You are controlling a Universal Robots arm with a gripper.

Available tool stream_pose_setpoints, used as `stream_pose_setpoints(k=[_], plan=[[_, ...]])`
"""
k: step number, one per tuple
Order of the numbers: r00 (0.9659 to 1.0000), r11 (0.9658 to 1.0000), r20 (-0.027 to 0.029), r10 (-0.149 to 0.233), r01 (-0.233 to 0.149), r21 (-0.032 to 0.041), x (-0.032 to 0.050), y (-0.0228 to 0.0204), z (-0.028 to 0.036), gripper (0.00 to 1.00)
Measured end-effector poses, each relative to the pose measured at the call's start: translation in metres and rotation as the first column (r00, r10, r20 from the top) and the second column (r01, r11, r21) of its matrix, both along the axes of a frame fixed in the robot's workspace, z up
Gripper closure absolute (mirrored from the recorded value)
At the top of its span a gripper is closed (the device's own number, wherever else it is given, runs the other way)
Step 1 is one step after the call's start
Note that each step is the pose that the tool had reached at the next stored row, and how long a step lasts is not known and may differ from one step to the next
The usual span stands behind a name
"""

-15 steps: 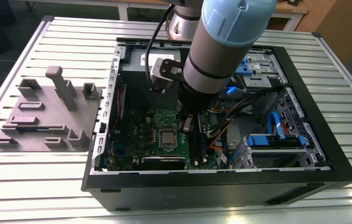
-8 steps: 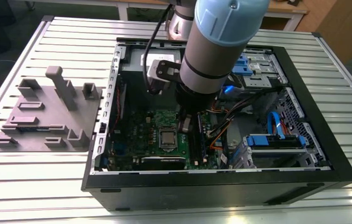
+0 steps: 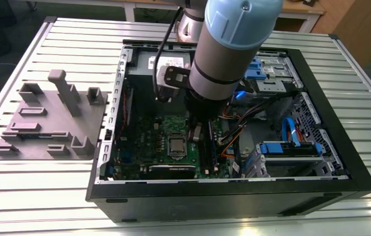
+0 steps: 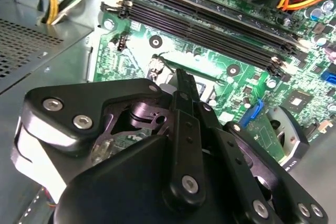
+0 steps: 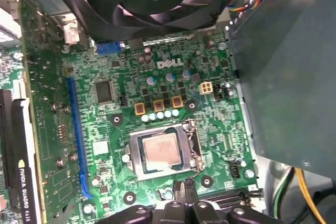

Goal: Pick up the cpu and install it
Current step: 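Install the first cpu locking lever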

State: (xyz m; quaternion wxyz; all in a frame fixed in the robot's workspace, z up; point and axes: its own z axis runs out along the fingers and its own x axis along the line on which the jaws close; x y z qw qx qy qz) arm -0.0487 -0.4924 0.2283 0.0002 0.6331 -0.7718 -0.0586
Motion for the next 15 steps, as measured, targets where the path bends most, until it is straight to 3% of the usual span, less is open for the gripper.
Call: stream_pose_setpoints(k=[3,7,15], plan=[[1.0,0.9999,0.0,0.002,-0.002,-0.0131,-0.0004,0.0,-0.0022,0.9],[1.0,0.9999,0.0,0.007,-0.007,-0.0137,-0.0007,-0.0022,-0.0054,0.9],[0.9999,0.9999,-0.0001,0.01,-0.01,-0.0138,-0.0008,-0.0114,-0.0106,0.9]])
